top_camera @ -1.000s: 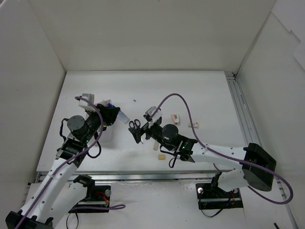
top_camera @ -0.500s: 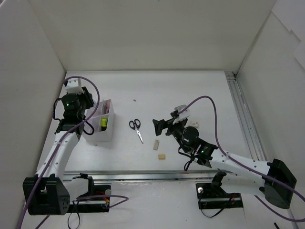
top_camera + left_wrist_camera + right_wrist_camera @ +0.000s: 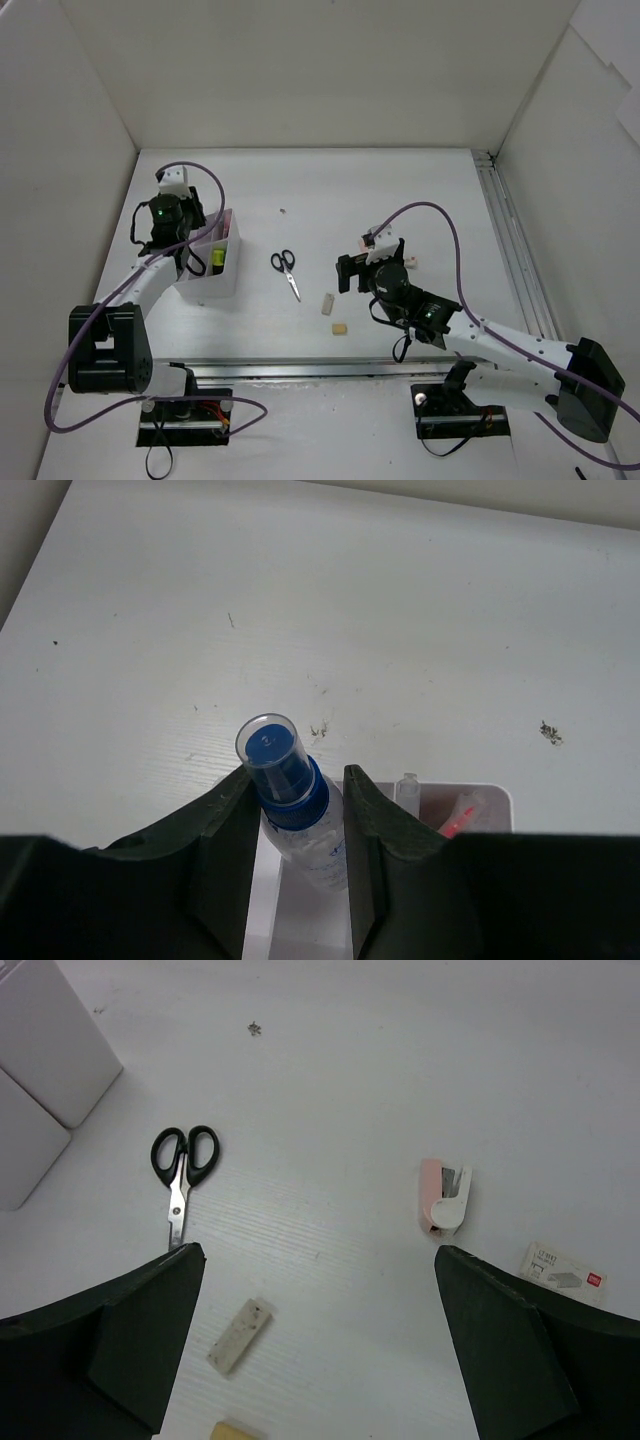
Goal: Sort the stationery into containers
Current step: Place the stationery in the storage box, then pick up the scissors from the center of the board.
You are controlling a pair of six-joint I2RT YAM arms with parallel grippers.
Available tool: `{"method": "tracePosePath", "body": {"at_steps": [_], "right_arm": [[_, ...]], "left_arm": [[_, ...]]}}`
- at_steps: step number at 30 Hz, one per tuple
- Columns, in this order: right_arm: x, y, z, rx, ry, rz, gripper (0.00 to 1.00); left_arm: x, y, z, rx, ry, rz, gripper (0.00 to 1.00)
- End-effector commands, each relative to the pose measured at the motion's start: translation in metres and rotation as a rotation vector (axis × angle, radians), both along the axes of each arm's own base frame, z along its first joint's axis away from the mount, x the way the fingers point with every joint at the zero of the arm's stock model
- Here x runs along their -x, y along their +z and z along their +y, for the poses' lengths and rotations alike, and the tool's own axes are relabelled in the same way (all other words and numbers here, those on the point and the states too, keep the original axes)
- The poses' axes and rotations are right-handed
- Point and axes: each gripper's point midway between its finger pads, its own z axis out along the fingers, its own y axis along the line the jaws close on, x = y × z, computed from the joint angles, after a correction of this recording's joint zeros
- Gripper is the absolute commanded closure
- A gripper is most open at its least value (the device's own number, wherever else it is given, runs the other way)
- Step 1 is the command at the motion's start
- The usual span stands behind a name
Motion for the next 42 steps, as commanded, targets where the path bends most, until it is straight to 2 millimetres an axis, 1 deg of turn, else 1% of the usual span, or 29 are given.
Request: {"method": "tracePosePath", "body": {"at_steps": [1,3,4,5,7,8,9,10,11,12,13,14,15,16,17,18,19,21,22,24,25,28,29,31,32,38,39,40,42], "right_arm": [[-0.009,0.028,-0.002,-0.066,-0.055,-0.035,0.02],[-0.01,0.023,-0.002,-0.046,-0.058,-0.013,0.02],[-0.008,0.016,-0.003,-0.024,-0.058,0.013,0.02],[-0.01,0.016,-0.002,-0.019,-0.07,0.025,0.02],[-0.008,0.009,-0.002,0.006,-0.074,0.068,0.02],[-0.008,0.007,0.0,0.016,-0.071,0.081,0.02],[-0.008,0.004,0.0,0.02,-0.075,0.094,0.02],[-0.008,0.001,0.0,0.033,-0.079,0.105,0.02],[-0.008,0.0,-0.002,0.035,-0.088,0.109,0.02],[-0.008,0.0,-0.002,0.024,-0.097,0.113,0.02],[-0.008,0.0,-0.003,0.017,-0.106,0.114,0.02],[-0.009,0.0,-0.007,0.011,-0.128,0.113,0.02],[-0.01,0.0,-0.01,-0.007,-0.156,0.12,0.02],[-0.009,-0.001,-0.015,-0.001,-0.178,0.128,0.02],[-0.01,-0.001,-0.019,-0.006,-0.209,0.132,0.02],[-0.01,-0.007,-0.028,0.014,-0.236,0.155,0.02],[-0.01,-0.006,-0.029,0.016,-0.245,0.163,0.02],[-0.01,-0.01,-0.034,0.005,-0.273,0.184,0.02],[-0.008,-0.012,-0.039,0.009,-0.285,0.192,0.02],[-0.008,-0.014,-0.047,-0.014,-0.324,0.2,0.02],[-0.006,-0.014,-0.05,-0.026,-0.328,0.198,0.02],[-0.004,-0.022,-0.065,-0.012,-0.363,0.232,0.02],[-0.003,-0.024,-0.065,-0.013,-0.358,0.247,0.02],[-0.003,-0.03,-0.063,-0.011,-0.323,0.287,0.02],[-0.003,-0.034,-0.062,0.005,-0.309,0.3,0.02],[-0.003,-0.051,-0.056,0.029,-0.307,0.363,0.02],[-0.003,-0.052,-0.055,0.029,-0.303,0.367,0.02],[-0.002,-0.055,-0.055,0.032,-0.3,0.375,0.02],[-0.001,-0.056,-0.056,0.034,-0.301,0.38,0.02]], "left_arm": [[-0.014,0.04,0.0,-0.003,-0.012,-0.141,1.0],[-0.012,0.03,0.0,0.002,-0.014,-0.098,0.99],[-0.011,0.034,0.001,0.008,0.0,-0.098,0.74],[-0.007,0.029,0.002,0.006,0.017,-0.07,0.47],[0.0,0.036,0.0,0.008,0.023,-0.076,0.36],[0.004,0.035,0.006,0.003,0.059,-0.062,0.28],[0.009,0.043,0.006,0.003,0.062,-0.074,0.27],[0.014,0.04,0.003,0.002,0.057,-0.048,0.25],[0.017,0.044,0.005,0.006,0.075,-0.044,0.14],[0.022,0.059,0.002,0.013,0.069,-0.064,0.02],[0.03,0.056,0.002,0.017,0.074,-0.026,0.0],[0.034,0.063,0.003,0.04,0.091,-0.031,0.01],[0.04,0.082,-0.002,0.054,0.08,-0.059,0.01],[0.044,0.087,-0.003,0.066,0.08,-0.055,0.0],[0.052,0.086,-0.009,0.076,0.063,-0.025,0.01],[0.059,0.1,-0.018,0.1,0.04,-0.044,0.01],[0.066,0.098,-0.024,0.114,0.028,-0.018,0.01],[0.077,0.108,-0.039,0.139,-0.016,-0.027,0.01],[0.084,0.106,-0.055,0.146,-0.054,-0.01,0.01],[0.093,0.106,-0.071,0.152,-0.099,-0.002,0.01],[0.099,0.103,-0.088,0.165,-0.138,0.019,0.01],[0.108,0.094,-0.114,0.188,-0.211,0.062,0.01],[0.115,0.09,-0.131,0.194,-0.261,0.079,0.0],[0.121,0.078,-0.149,0.205,-0.306,0.114,0.01],[0.126,0.069,-0.164,0.201,-0.345,0.143,0.0],[0.122,0.037,-0.189,0.187,-0.317,0.255,0.0],[0.119,0.029,-0.199,0.178,-0.329,0.281,0.01],[0.115,0.025,-0.201,0.178,-0.324,0.29,0.06],[0.105,0.012,-0.211,0.19,-0.291,0.338,0.08]]}}
